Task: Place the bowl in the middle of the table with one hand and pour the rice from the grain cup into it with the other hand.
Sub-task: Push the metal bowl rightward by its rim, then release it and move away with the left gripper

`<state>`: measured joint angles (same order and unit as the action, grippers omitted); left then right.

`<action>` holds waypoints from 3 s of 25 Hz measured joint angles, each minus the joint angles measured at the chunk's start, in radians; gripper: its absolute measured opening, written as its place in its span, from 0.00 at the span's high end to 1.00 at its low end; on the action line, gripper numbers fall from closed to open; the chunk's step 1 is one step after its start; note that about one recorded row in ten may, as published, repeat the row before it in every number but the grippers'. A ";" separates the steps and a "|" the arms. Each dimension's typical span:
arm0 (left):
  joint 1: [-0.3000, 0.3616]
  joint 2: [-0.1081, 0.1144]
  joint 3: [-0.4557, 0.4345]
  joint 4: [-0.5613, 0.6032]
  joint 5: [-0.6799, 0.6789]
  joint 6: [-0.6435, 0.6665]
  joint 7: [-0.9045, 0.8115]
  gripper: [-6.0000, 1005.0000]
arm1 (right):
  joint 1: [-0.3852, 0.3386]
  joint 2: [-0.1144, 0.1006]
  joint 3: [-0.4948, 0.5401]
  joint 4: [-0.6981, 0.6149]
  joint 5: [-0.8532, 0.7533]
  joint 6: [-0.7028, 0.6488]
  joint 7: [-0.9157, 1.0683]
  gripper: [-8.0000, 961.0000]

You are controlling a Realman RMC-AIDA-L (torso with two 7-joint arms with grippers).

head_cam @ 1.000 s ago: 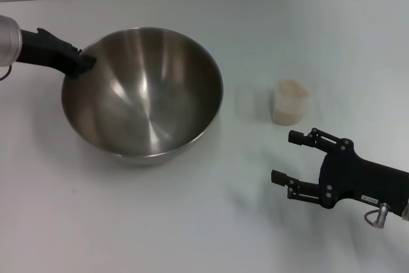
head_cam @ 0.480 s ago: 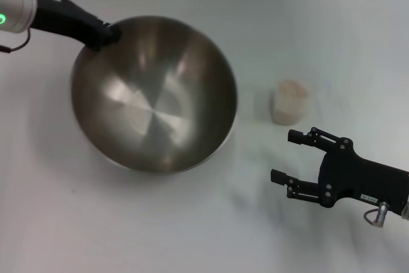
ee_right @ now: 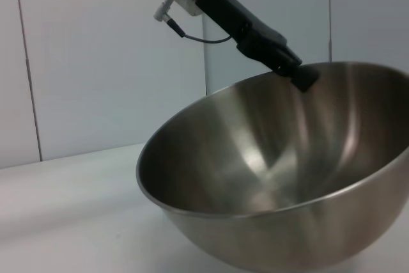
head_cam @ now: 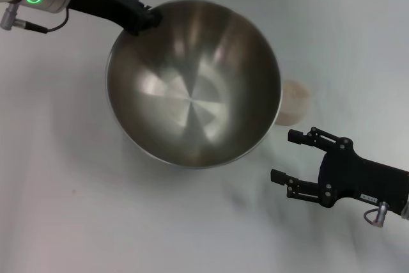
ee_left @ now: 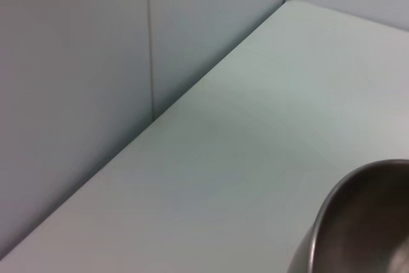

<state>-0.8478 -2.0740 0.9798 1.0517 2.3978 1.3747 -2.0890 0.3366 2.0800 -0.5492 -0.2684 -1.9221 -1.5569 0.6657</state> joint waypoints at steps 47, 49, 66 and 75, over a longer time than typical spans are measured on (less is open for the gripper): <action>-0.024 0.003 0.083 -0.214 -0.020 -0.211 0.037 0.89 | 0.006 0.002 0.000 0.008 0.000 0.011 0.000 0.18; -0.028 0.003 0.083 -0.229 -0.020 -0.223 0.036 0.85 | 0.007 0.002 0.000 0.008 0.000 0.011 0.000 0.18; -0.027 0.004 0.083 -0.233 -0.020 -0.235 0.036 0.37 | 0.006 0.002 0.000 0.008 0.000 0.013 0.000 0.18; -0.023 0.005 0.085 -0.231 -0.021 -0.231 0.036 0.13 | 0.005 0.002 0.000 0.010 0.000 0.012 0.000 0.19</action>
<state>-0.8705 -2.0694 1.0645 0.8212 2.3770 1.1441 -2.0530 0.3420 2.0815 -0.5491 -0.2585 -1.9220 -1.5447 0.6657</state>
